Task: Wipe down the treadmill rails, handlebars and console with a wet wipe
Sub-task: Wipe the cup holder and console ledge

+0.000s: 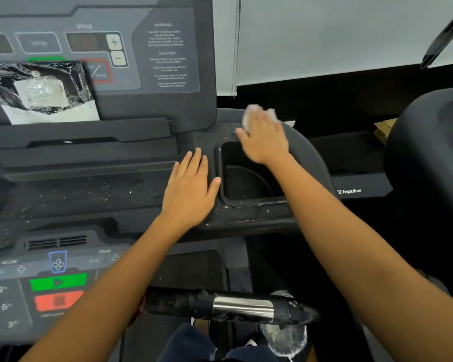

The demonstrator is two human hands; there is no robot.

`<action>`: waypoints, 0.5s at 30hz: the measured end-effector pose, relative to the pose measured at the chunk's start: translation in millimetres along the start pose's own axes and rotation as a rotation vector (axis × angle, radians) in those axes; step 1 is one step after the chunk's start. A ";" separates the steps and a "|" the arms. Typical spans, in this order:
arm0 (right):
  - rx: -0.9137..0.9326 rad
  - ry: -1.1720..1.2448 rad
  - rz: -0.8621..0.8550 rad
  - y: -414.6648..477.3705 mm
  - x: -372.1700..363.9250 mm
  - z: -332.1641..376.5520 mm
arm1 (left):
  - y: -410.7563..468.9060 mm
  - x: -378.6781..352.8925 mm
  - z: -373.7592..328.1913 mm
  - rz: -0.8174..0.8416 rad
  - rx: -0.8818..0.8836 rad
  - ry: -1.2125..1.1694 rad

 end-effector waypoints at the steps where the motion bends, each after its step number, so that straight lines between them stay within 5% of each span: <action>1: -0.120 0.015 -0.075 -6.2 5.6 -15.6 | 0.3 0.0 0.6 -0.001 0.005 -0.007; 3: -0.330 0.003 -0.130 -15.0 4.2 -27.2 | -0.1 -0.4 0.9 -0.005 0.005 -0.024; 5: -0.348 -0.025 -0.134 -7.1 1.0 -3.3 | -0.1 -0.7 1.2 -0.007 0.007 -0.044; 11: 0.113 0.102 0.237 26.2 -51.6 76.4 | 0.1 0.5 1.2 -0.022 -0.008 -0.035; 15: -0.089 0.123 0.010 -24.9 -14.5 26.7 | -0.7 -2.0 0.0 0.001 -0.009 -0.025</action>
Point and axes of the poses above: each hand's wrist, its own y-axis towards the middle knuckle, its own x-axis out of the back of the hand, z = x × y, the point moved 8 cm from there along y, towards the middle knuckle, and after that the axes turned 15 degrees about y, right-handed, at the moved point
